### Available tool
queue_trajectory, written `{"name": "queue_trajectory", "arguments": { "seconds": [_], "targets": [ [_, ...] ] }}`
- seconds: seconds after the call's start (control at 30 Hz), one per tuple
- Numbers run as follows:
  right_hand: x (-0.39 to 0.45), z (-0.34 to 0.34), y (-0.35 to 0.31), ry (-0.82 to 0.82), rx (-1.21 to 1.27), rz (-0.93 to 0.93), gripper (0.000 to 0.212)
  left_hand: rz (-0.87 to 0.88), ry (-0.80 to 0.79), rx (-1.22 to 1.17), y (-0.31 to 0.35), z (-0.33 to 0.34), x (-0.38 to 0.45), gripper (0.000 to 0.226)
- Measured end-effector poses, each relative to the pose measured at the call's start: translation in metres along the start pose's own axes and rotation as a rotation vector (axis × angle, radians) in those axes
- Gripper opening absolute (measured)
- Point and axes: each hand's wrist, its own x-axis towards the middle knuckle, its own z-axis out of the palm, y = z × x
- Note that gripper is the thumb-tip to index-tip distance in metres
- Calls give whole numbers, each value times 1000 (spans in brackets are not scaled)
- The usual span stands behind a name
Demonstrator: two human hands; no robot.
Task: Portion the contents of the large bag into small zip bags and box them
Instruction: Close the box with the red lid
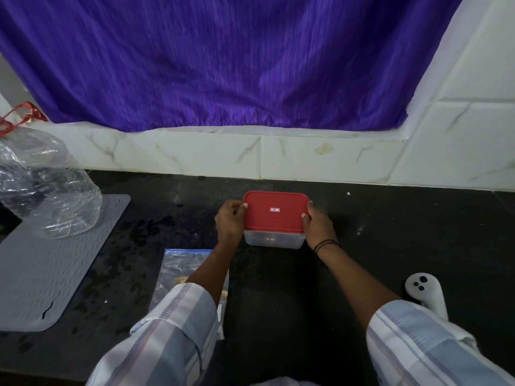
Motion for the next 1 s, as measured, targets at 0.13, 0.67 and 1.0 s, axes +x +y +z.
{"name": "queue_trajectory", "arguments": {
  "seconds": [0.13, 0.67, 1.0],
  "targets": [
    [0, -2, 0, 2, -23, -17, 47, 17, -39, 73, 4, -3, 1, 24],
    [-105, 68, -81, -82, -143, -736, 17, 326, -44, 482, -73, -123, -67, 8],
    [-123, 135, -102, -457, -399, -750, 33, 208, 57, 615, -104, -164, -94, 15]
  ]
}}
